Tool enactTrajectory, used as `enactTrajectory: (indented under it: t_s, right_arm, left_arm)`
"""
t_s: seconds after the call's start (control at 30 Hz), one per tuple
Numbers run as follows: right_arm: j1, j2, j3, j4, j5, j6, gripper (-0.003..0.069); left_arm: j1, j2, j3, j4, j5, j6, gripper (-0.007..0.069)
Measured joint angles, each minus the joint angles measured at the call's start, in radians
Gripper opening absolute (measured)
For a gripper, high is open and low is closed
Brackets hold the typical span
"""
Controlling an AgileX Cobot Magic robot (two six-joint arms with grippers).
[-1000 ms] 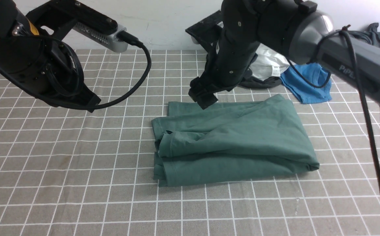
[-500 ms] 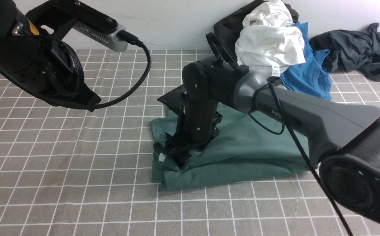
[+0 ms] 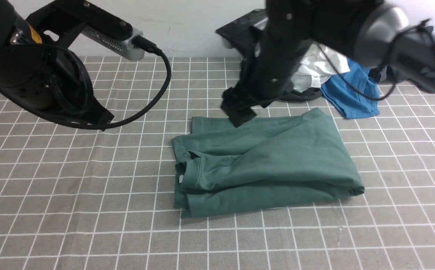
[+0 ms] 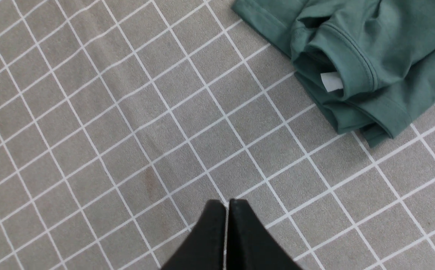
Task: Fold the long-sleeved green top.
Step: Use the right arm to drag the right edge of the fabric to the left and folds it over the left edge
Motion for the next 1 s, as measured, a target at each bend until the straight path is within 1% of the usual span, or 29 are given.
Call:
enactTrajectory:
  t_s: [0.07,0.13,0.2,0.23,0.33,0.4,0.5,0.67,0.7,0.77,0.87,0.93,1.0]
  right_arm:
    - [-0.047,-0.048,0.108,0.000,-0.010,0.001,0.0536]
    - [-0.112,-0.072,0.261,0.018,-0.088,0.018,0.0531]
    - [-0.154,-0.071,0.363,0.041,-0.165,0.029,0.0522]
    - [-0.178,-0.067,0.434,0.063,-0.234,0.034,0.0513]
    - [-0.198,-0.044,0.548,0.113,-0.365,0.033,0.0491]
    - [-0.198,-0.031,0.585,0.123,-0.409,0.028,0.0475]
    - [-0.198,-0.038,0.587,0.131,-0.413,0.023,0.0454]
    - [-0.198,-0.116,0.582,0.133,-0.350,0.007,0.0443]
    - [-0.198,-0.177,0.579,0.128,-0.326,0.006,0.0442]
    - [-0.198,-0.228,0.576,0.127,-0.312,0.006,0.0442]
    - [-0.198,-0.411,0.579,0.124,-0.282,0.006,0.0442]
    - [-0.198,-0.471,0.589,0.124,-0.281,0.006,0.0442]
    - [-0.198,-0.592,0.632,0.128,-0.284,0.006,0.0434]
  left_arm:
    - [0.000,-0.041,0.055,0.000,-0.031,-0.006,-0.0008]
    - [0.000,-0.093,0.126,0.000,-0.072,-0.026,-0.0008]
    - [0.000,-0.142,0.186,0.000,-0.108,-0.038,-0.0008]
    - [0.000,-0.170,0.232,0.000,-0.135,-0.050,-0.0008]
    - [0.000,-0.247,0.336,0.000,-0.187,-0.076,-0.0008]
    - [0.000,-0.306,0.403,0.000,-0.215,-0.097,-0.0008]
    - [0.000,-0.409,0.491,0.001,-0.229,-0.125,-0.0008]
    - [0.000,-0.577,0.589,0.002,-0.244,-0.164,-0.0008]
    - [0.000,-0.651,0.623,0.003,-0.246,-0.174,-0.0008]
    - [0.000,-0.717,0.649,0.003,-0.246,-0.180,-0.0008]
    - [0.000,-0.880,0.739,0.003,-0.246,-0.214,-0.0008]
    - [0.000,-0.923,0.765,0.003,-0.245,-0.230,-0.0008]
    - [0.000,-1.031,0.825,0.003,-0.245,-0.251,-0.0008]
